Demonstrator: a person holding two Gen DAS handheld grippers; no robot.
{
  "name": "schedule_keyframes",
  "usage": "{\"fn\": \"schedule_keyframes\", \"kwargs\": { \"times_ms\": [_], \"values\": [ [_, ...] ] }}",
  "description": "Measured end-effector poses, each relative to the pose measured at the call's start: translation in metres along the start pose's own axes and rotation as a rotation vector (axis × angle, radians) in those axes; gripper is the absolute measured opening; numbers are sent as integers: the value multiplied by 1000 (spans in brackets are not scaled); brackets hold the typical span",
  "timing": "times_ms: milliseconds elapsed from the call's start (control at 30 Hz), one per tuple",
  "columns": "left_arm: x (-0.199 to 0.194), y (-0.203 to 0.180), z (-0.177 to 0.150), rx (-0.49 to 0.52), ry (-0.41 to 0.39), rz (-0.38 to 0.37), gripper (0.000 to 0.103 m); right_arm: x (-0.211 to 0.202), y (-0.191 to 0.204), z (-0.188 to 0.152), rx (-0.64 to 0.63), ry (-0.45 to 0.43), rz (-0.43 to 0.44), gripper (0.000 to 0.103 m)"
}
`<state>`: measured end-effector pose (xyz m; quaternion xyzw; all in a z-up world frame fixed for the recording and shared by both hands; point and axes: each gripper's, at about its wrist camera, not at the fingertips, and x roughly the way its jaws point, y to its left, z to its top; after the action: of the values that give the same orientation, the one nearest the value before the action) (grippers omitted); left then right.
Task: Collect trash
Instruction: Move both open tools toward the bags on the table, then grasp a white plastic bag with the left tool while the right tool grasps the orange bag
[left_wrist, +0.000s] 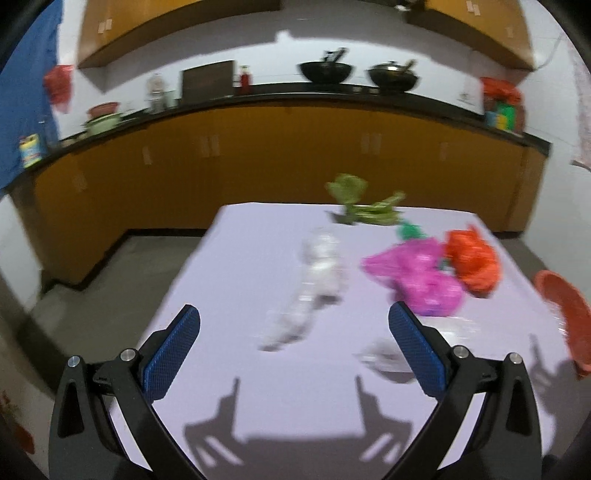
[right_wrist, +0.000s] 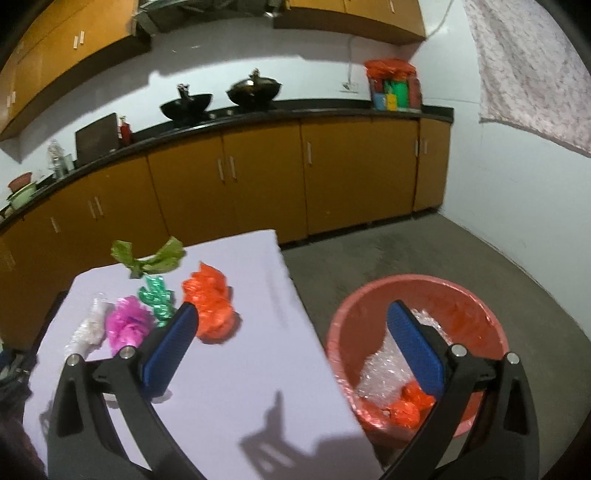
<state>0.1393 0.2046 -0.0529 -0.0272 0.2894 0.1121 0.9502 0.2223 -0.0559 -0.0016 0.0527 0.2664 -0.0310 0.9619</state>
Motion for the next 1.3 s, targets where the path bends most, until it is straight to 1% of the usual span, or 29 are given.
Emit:
{"fn": "schedule_keyframes", "kwargs": {
  "times_ms": [67, 167, 233, 333, 500, 600, 667, 733, 767, 800, 933, 1000, 1100, 1200, 1267, 1300],
  "values": [
    [3, -18, -1, 14, 12, -57, 101, -3, 5, 0, -18, -8, 6, 99],
    [8, -39, -6, 36, 37, -116, 101, -5, 10, -1, -36, -4, 16, 99],
    [14, -52, -8, 63, 55, -120, 101, -5, 11, -3, -40, -1, 21, 99],
    [30, -69, -15, 96, 103, -129, 101, -4, 13, -7, -44, 10, 27, 99],
    [47, -81, -20, 119, 149, -138, 101, 0, 16, -11, -52, 22, 33, 99],
    [53, -84, -23, 125, 163, -168, 101, 5, 19, -13, -53, 30, 43, 99],
    [57, -87, -23, 128, 172, -184, 93, 9, 24, -15, -61, 37, 47, 99],
    [63, -86, -25, 118, 196, -204, 71, 12, 28, -16, -70, 41, 55, 99],
    [65, -85, -25, 107, 206, -220, 67, 13, 31, -17, -77, 43, 61, 99],
    [66, -84, -25, 94, 211, -238, 58, 15, 34, -17, -84, 43, 71, 99],
    [64, -78, -26, 79, 206, -266, 42, 22, 45, -19, -109, 53, 93, 99],
    [60, -72, -26, 75, 201, -282, 38, 28, 50, -20, -114, 68, 115, 99],
    [51, -59, -23, 66, 176, -285, 37, 40, 58, -18, -116, 84, 137, 96],
    [41, -43, -15, 47, 139, -269, 37, 56, 65, -17, -121, 108, 147, 89],
    [35, -33, -6, 34, 111, -251, 37, 70, 71, -17, -124, 133, 151, 81],
    [33, -27, 0, 27, 96, -240, 36, 78, 74, -17, -122, 148, 154, 79]
  ]
}}
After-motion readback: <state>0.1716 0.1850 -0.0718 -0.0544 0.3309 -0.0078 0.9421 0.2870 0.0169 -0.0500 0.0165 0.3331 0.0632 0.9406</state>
